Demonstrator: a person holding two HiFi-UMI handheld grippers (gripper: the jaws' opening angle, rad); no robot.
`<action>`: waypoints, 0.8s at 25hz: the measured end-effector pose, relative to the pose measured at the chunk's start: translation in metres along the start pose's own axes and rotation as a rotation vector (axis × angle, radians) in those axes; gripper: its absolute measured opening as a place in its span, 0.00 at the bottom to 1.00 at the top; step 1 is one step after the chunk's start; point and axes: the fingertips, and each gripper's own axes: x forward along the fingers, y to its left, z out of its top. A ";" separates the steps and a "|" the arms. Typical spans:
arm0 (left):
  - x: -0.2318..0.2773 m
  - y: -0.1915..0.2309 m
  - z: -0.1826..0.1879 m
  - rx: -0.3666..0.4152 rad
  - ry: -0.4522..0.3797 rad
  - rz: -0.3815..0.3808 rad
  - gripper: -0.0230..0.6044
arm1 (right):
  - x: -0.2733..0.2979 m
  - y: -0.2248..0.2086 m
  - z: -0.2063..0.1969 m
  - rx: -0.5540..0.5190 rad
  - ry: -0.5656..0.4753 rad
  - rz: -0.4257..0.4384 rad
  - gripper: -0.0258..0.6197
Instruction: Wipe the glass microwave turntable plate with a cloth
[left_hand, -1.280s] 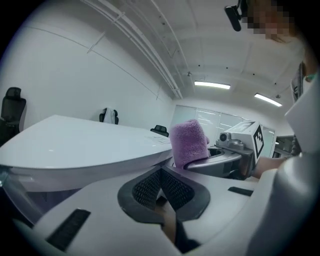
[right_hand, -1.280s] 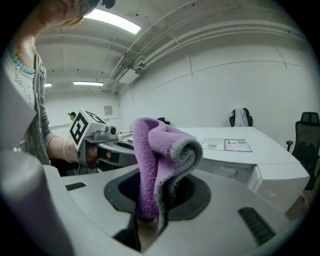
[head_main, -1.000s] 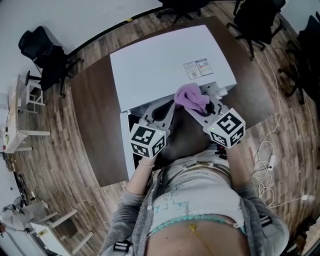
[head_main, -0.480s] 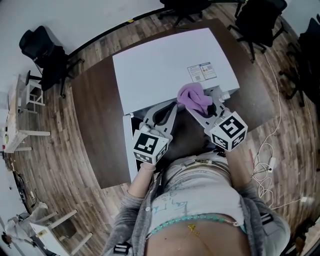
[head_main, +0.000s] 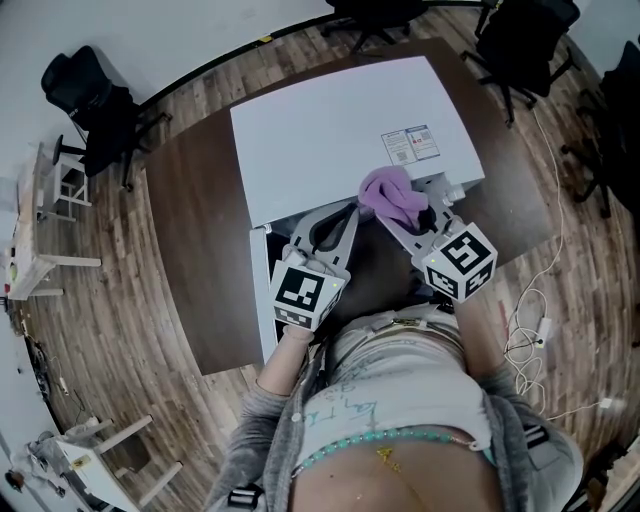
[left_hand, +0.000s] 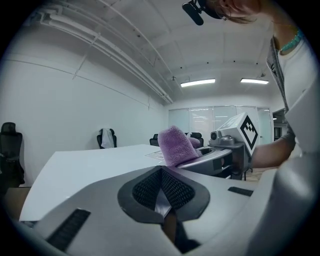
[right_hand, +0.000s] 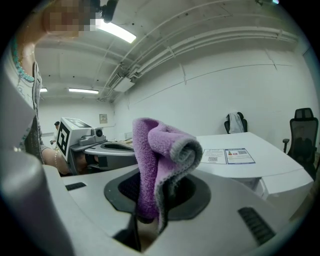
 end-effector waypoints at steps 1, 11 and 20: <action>0.000 0.000 0.000 0.001 0.004 -0.002 0.05 | 0.000 0.001 0.000 -0.001 0.003 0.001 0.21; 0.000 0.003 -0.001 -0.003 0.008 -0.004 0.05 | 0.003 0.006 0.000 -0.007 0.012 0.011 0.21; 0.001 0.001 0.000 0.016 0.015 -0.010 0.05 | -0.001 0.008 0.002 -0.002 0.005 0.010 0.21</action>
